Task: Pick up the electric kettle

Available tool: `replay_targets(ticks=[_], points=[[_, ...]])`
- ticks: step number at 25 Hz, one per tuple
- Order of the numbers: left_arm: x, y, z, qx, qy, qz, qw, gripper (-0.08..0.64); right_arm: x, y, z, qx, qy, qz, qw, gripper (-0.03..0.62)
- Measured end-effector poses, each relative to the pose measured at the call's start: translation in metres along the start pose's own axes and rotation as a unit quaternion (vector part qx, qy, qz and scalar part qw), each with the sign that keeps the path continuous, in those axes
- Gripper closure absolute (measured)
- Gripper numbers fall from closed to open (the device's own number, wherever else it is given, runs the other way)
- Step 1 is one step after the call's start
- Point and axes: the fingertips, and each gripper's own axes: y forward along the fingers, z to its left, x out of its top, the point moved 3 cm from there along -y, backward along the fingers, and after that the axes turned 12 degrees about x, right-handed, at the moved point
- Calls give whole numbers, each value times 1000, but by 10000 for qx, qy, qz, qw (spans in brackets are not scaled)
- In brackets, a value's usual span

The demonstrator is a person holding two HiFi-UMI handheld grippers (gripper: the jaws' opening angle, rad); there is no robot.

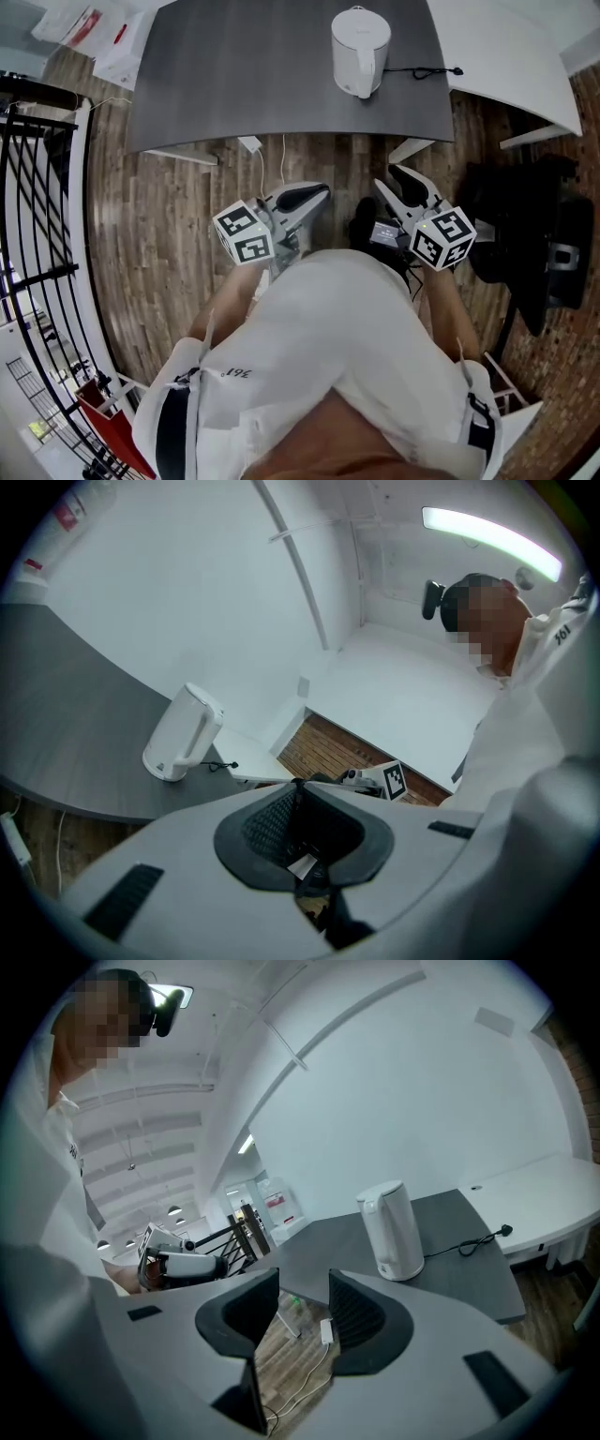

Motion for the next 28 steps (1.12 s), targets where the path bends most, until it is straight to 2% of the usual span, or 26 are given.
replay_targets(ticks=[6,13,18,28], points=[[24,64,7,161,-56,-8,9999,555,25,-9,-56,125,-48,144,9998,428],[40,101,15,345,-22,-7,9994,555,37,0,-89,400,-32,286,9988,428],[47,101,31,320,69,118,9994,555,47,13,-91,329,-170,246,9990,428],[51,71,54,-17,345,319,9989,555,42,34,-64,-274,-192,67,9994,428]])
